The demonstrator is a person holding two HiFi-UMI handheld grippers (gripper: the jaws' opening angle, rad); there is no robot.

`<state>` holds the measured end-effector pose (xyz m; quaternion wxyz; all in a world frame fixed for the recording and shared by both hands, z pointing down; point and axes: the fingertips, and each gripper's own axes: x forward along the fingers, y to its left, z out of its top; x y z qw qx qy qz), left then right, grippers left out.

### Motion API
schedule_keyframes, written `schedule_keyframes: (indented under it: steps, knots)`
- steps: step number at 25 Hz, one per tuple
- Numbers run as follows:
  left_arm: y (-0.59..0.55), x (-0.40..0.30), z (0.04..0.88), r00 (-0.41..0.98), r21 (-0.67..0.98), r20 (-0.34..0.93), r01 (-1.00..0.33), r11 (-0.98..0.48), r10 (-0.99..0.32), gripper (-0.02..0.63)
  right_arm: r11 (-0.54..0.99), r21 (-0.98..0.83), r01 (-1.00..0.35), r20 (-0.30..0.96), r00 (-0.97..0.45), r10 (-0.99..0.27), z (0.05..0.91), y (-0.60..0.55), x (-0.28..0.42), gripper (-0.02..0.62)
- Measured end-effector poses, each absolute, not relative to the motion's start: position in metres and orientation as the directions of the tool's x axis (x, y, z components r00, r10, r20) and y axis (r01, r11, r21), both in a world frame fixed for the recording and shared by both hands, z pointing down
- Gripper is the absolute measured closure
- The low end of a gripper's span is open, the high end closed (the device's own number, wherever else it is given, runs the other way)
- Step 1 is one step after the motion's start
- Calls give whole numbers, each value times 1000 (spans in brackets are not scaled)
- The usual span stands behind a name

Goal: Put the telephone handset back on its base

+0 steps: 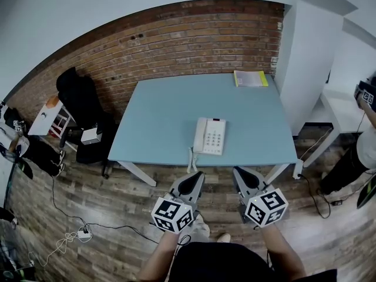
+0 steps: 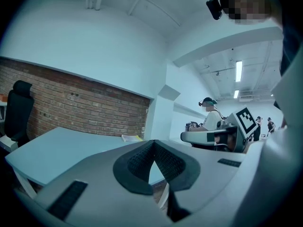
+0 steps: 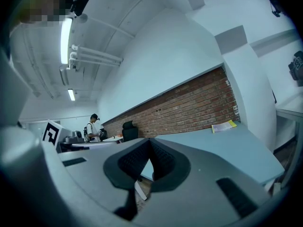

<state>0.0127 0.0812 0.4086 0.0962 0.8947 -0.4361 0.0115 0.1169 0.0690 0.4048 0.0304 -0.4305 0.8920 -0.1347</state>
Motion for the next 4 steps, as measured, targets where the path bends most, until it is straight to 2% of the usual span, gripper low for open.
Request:
schedule_keyframes:
  steps: [4]
  knots:
    - [89,23,407,621,157,104,-781,-604,-777,597,591,-272,-760,61,-626,-777,406,75,127,583]
